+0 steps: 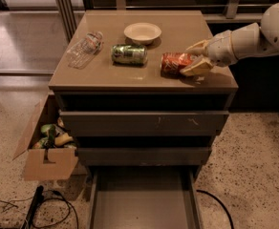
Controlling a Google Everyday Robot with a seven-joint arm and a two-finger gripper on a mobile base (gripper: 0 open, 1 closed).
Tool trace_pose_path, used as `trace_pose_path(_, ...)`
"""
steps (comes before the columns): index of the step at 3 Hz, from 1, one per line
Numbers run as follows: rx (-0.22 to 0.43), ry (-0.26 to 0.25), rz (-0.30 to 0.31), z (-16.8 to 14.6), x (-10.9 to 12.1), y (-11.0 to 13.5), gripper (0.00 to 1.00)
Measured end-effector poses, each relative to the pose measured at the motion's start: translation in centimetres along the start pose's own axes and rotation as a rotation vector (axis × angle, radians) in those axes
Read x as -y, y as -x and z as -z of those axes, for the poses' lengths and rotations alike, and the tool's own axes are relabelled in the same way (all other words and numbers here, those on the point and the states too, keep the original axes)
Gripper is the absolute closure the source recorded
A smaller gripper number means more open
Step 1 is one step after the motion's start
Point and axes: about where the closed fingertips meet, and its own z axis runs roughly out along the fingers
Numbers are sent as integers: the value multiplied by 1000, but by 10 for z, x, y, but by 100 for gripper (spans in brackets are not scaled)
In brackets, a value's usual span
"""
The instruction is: Pick coke can from bottom drawer and place on counter
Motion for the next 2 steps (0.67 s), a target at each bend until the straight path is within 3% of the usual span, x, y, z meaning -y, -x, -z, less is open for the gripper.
trace_pose_path(2, 0, 0, 0, 0, 0, 0, 39)
